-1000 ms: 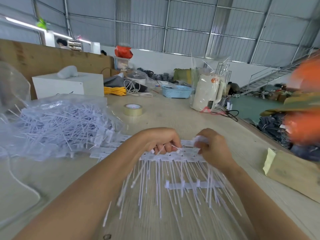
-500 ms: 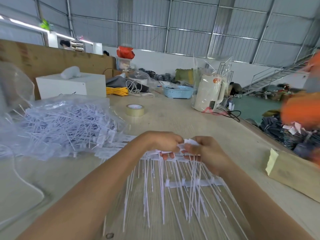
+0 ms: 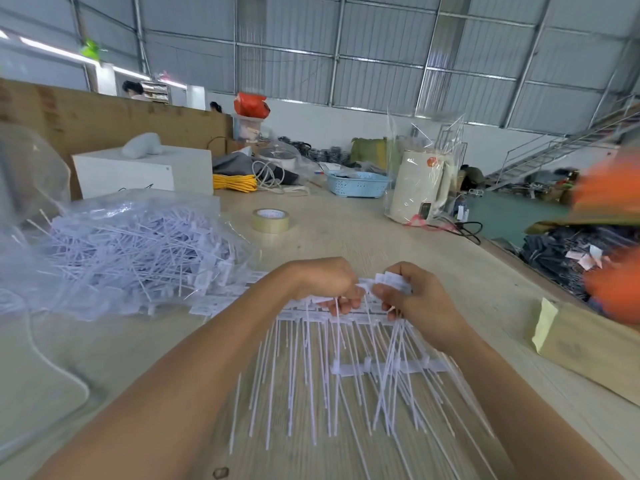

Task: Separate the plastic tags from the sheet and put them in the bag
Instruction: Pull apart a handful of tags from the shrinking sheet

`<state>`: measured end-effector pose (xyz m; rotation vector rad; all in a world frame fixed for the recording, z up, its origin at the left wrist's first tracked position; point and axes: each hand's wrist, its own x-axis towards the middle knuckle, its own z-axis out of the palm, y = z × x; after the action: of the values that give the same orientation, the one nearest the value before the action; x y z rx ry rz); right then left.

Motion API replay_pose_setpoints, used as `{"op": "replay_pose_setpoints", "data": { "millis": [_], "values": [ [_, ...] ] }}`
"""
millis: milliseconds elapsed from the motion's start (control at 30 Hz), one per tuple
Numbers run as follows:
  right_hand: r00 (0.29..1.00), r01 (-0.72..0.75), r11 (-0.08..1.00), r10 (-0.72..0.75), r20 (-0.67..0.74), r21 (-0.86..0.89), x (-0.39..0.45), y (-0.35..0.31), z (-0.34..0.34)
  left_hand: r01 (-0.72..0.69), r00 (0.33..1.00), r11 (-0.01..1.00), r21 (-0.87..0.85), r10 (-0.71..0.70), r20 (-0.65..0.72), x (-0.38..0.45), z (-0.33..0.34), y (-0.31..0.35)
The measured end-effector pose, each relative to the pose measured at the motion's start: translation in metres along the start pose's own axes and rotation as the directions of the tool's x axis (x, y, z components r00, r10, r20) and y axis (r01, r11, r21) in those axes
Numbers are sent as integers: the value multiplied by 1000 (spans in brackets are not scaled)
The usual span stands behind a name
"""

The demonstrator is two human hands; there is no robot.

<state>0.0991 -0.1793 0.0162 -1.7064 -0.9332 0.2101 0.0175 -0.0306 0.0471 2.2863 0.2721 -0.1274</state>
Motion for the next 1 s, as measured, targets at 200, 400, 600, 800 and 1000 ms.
{"op": "replay_pose_setpoints", "data": {
  "millis": [200, 400, 600, 800, 1000],
  "values": [
    [996, -16, 1000, 15, 84, 13, 0, 4, -3, 45, 997, 999, 6, -44, -61, 5, 1, 1],
    [999, 35, 999, -35, -17, -24, 1, 2, 3, 163, 985, 968, -189, -172, -34, 10, -1, 0],
    [992, 97, 994, -101, -80, -55, 1, -6, 7, 199, 972, 882, -427, -123, 198, 4, -11, -3],
    [963, -26, 998, 41, -267, 58, 8, 7, -13, 235, 944, 916, -326, -135, 301, -6, -17, 7],
    [954, -117, 706, 276, -119, 699, 19, 12, -49, 217, 971, 951, -221, -187, 151, -4, -5, 1]
  ]
}}
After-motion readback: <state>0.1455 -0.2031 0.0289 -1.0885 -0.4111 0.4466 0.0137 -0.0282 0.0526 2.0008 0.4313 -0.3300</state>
